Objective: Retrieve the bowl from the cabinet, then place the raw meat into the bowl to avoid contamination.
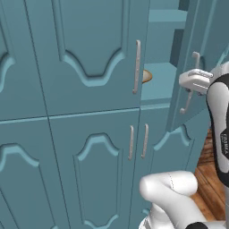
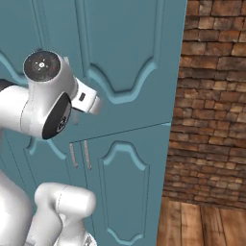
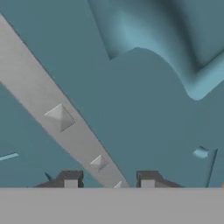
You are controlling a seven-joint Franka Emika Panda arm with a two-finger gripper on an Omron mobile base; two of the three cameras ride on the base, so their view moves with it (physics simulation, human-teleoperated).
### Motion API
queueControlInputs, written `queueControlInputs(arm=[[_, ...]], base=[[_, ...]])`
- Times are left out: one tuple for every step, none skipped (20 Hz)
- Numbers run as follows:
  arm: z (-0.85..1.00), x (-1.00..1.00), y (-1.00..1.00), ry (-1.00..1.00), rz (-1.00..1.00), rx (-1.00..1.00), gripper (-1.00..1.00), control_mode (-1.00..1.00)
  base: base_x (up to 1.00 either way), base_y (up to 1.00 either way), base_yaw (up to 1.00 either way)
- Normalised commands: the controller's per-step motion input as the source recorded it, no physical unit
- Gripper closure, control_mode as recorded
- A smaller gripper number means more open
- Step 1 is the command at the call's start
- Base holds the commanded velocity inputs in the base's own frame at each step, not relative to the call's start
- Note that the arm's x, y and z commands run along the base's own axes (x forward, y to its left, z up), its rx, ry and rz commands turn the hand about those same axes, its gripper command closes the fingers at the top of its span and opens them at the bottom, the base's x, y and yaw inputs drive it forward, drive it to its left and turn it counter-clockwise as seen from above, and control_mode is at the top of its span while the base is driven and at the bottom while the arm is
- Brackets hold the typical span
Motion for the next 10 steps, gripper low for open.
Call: queueControlInputs(arm=[[0.17,-0.3,0.0,0.0,0.0,-0.02,-1.0,-1.0],[0.29,-0.38,0.0,-0.05,0.0,-0.06,-1.0,-1.0],[0.28,-0.4,0.0,-0.03,0.0,-0.07,-1.0,-1.0],[0.32,-0.45,0.0,-0.05,0.0,-0.08,-1.0,-1.0],[0.34,-0.47,0.0,-0.04,0.0,-0.1,-1.0,-1.0],[0.33,-0.46,0.04,-0.03,0.0,-0.11,-1.0,-1.0],[0.28,-0.49,0.11,-0.02,0.0,-0.13,-1.0,-1.0],[0.26,-0.52,0.16,-0.02,0.0,-0.15,-1.0,-1.0],[0.25,-0.52,0.29,0.0,0.0,-0.19,-1.0,-1.0],[0.22,-0.47,0.38,0.0,0.0,-0.22,-1.0,-1.0]], base=[[0.0,0.0,0.0],[0.0,0.0,0.0],[0.0,0.0,0.0],[0.0,0.0,0.0],[0.0,0.0,0.0],[0.0,0.0,0.0],[0.0,0.0,0.0],[0.0,0.0,0.0],[0.0,0.0,0.0],[0.0,0.0,0.0]])
